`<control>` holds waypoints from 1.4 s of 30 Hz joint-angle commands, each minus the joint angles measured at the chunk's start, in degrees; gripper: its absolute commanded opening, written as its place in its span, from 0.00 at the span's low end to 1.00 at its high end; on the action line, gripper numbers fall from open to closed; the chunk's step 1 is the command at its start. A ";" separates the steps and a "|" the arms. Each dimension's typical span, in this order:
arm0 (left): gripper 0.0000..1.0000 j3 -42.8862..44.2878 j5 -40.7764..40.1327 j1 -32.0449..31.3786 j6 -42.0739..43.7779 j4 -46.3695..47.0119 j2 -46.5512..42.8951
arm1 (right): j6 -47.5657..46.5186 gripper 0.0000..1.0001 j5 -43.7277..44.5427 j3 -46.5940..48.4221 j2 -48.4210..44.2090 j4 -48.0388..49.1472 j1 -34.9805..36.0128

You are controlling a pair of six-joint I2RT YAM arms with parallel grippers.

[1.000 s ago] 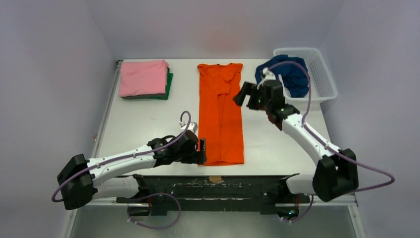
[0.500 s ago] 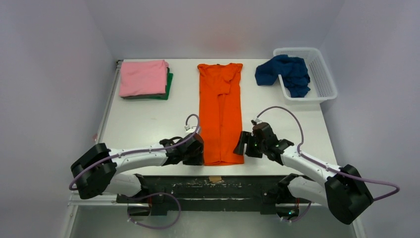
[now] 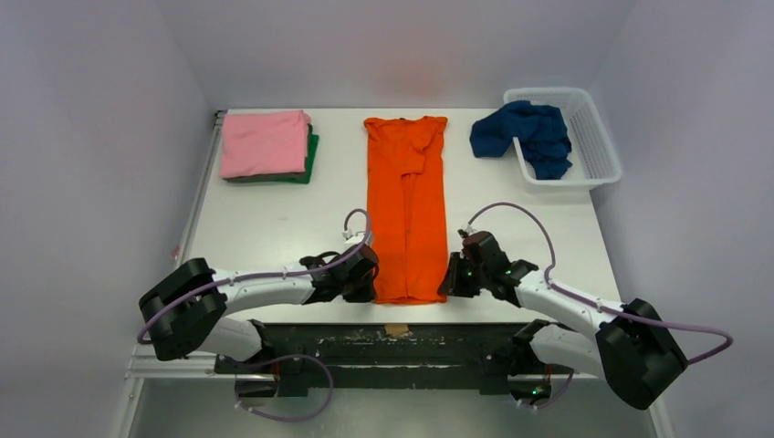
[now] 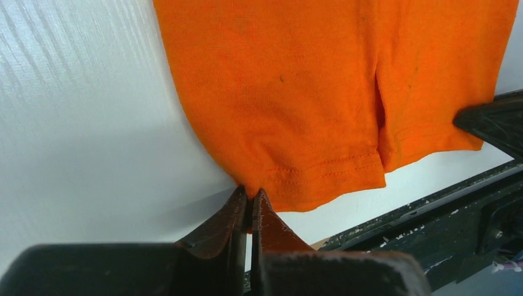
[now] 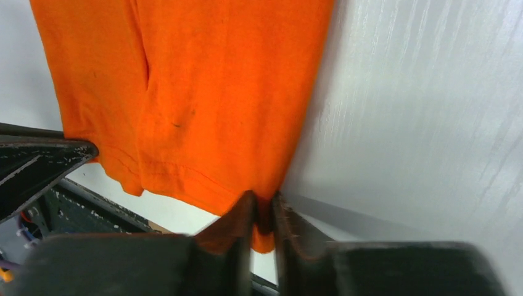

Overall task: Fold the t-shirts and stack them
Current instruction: Grab the bottom of the folded rectangular tshirt with both arms, then fold the folded rectangular tshirt in 1/3 of the way

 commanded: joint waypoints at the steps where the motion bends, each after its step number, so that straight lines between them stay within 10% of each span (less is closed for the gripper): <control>1: 0.00 -1.82 1.54 0.02 -0.41 -1.76 1.32 | 0.30 0.02 -4.16 -2.45 2.53 -0.29 0.92; 16: 0.00 -0.57 4.33 -4.33 5.12 -5.23 -13.71 | 1.16 0.00 -4.05 0.97 -14.22 -9.49 1.69; 42: 0.00 42.84 16.77 28.75 22.06 -10.18 22.38 | -3.86 0.00 -0.99 38.93 30.90 4.33 -17.12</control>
